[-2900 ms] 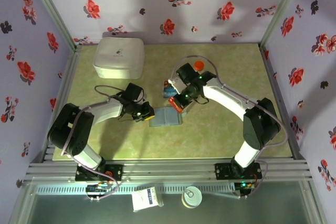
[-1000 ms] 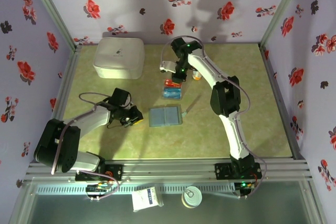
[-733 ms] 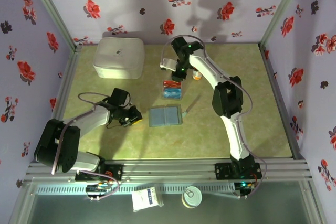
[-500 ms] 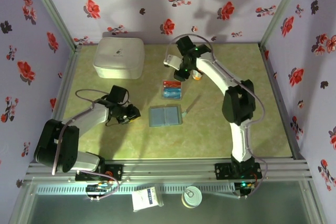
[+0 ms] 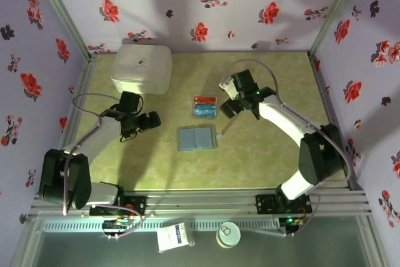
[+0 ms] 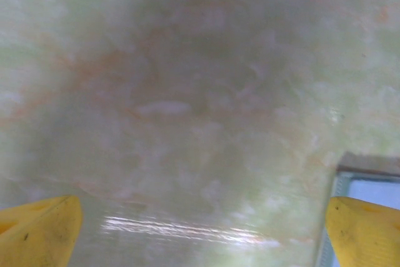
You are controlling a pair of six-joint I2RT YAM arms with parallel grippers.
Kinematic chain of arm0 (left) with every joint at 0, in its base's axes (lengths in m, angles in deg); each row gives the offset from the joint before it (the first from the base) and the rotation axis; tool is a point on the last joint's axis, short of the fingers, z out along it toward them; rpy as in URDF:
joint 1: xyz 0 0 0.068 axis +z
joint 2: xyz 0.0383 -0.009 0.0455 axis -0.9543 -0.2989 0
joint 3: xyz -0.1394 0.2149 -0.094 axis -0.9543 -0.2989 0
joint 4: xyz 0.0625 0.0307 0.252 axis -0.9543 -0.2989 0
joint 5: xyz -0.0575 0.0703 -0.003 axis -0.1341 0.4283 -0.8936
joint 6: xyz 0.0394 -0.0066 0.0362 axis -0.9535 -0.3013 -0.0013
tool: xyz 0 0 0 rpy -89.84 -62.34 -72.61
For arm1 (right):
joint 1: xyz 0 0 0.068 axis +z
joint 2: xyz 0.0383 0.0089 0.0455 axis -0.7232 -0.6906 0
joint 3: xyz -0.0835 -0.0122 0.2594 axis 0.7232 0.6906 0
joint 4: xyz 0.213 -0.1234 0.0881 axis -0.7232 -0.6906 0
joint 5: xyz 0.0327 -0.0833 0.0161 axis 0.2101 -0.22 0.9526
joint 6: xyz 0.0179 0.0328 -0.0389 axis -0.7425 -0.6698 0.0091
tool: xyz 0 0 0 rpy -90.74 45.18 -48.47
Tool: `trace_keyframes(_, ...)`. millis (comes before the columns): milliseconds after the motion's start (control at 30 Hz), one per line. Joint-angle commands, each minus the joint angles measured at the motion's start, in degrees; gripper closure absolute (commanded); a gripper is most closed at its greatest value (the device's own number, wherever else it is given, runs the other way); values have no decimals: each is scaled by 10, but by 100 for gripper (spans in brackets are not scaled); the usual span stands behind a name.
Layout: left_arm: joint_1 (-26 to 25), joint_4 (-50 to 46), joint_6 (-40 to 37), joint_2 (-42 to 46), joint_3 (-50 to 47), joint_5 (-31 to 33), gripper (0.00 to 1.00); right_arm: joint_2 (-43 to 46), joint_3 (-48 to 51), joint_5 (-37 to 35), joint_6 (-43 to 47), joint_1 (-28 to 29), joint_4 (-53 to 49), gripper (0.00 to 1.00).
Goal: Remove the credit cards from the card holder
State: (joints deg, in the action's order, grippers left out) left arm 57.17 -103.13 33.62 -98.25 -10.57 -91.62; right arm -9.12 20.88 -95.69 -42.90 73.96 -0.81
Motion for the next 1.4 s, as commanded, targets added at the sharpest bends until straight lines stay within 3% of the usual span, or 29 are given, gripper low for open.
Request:
trace_keyframes(0,15,-11,-37,9,17,58,0,44,55,-50,-52,-20,72,1)
trace_keyframes(400,59,85,-127,61,-29,240,0,128,277,-67,-128,-126,292,1)
trace_keyframes(700,76,295,-222,60,-111,271,0,84,361,-41,-205,-215,502,1)
trace_keyframes(900,103,505,-271,32,-179,238,0,56,382,-54,-202,-224,616,1)
trace_keyframes(1133,120,694,-322,-25,-234,161,0,9,422,-6,-225,-254,731,1)
trace_keyframes(1233,132,740,-324,-47,-244,138,0,-8,436,0,-232,-261,777,1)
trace_keyframes(1367,147,774,-322,-81,-247,95,0,-7,429,12,-234,-266,758,1)
